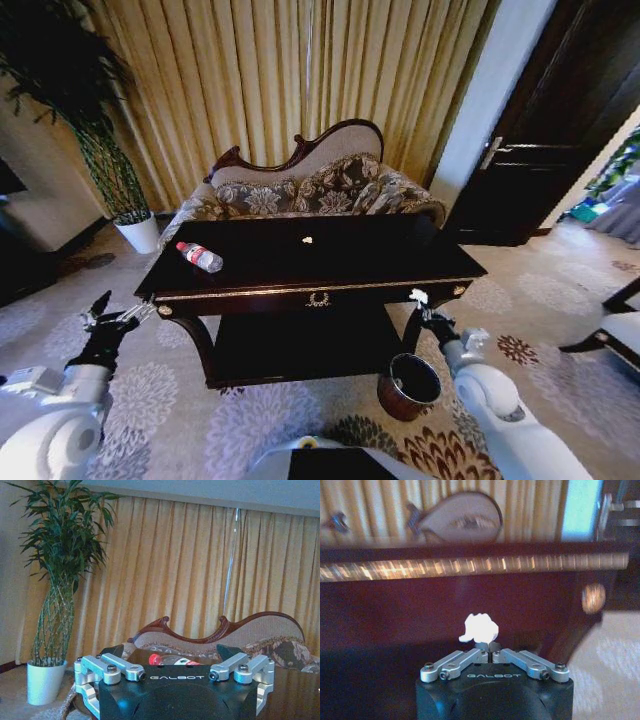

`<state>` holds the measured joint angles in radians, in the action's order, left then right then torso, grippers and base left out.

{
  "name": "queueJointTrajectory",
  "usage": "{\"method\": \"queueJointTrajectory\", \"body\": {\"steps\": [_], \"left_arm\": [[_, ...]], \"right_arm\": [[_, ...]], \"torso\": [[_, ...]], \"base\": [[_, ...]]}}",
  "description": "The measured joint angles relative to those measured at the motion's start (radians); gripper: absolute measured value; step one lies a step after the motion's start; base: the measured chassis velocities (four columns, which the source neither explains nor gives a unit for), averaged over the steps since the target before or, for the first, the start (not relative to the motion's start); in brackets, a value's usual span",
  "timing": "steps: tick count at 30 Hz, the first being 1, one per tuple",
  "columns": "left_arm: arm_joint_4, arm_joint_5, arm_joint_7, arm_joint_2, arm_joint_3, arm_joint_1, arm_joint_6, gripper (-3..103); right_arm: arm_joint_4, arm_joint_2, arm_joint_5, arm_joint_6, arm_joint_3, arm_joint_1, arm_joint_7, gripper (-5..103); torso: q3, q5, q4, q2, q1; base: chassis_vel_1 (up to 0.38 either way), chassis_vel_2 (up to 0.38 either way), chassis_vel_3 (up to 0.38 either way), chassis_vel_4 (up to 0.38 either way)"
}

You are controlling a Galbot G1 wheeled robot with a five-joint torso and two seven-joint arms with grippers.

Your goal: Move to the front of the table and place the trash on the table into the trash bin.

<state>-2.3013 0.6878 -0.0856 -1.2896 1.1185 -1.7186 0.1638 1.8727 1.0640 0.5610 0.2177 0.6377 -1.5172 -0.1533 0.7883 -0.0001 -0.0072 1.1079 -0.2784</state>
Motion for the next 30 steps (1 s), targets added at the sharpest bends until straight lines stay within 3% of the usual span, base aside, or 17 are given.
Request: {"method": "queueJointTrajectory", "body": {"steps": [9, 15, 30], "left_arm": [[0.002, 0.000, 0.000, 0.002, 0.014, -0.002, -0.008, 100], [0.001, 0.000, 0.000, -0.002, 0.018, -0.006, -0.010, 100], [0.003, 0.014, -0.008, 0.001, 0.055, -0.015, -0.015, 100]], "right_arm": [[-0.234, 0.037, -0.043, 0.003, -0.074, 0.088, 0.021, 0], [-0.469, 0.063, -0.135, 0.001, -0.087, 0.163, 0.031, 0], [-0.609, 0.084, -0.206, -0.033, -0.063, 0.178, 0.030, 0]], "torso": [[0.000, 0.0000, 0.0002, 0.000, 0.000], [0.000, 0.0001, 0.0001, 0.000, 0.000], [0.000, 0.0000, 0.0000, 0.000, 0.000]], "base": [[0.000, 0.000, 0.000, 0.000], [0.000, 0.000, 0.000, 0.000], [0.000, 0.000, 0.000, 0.000]]}}
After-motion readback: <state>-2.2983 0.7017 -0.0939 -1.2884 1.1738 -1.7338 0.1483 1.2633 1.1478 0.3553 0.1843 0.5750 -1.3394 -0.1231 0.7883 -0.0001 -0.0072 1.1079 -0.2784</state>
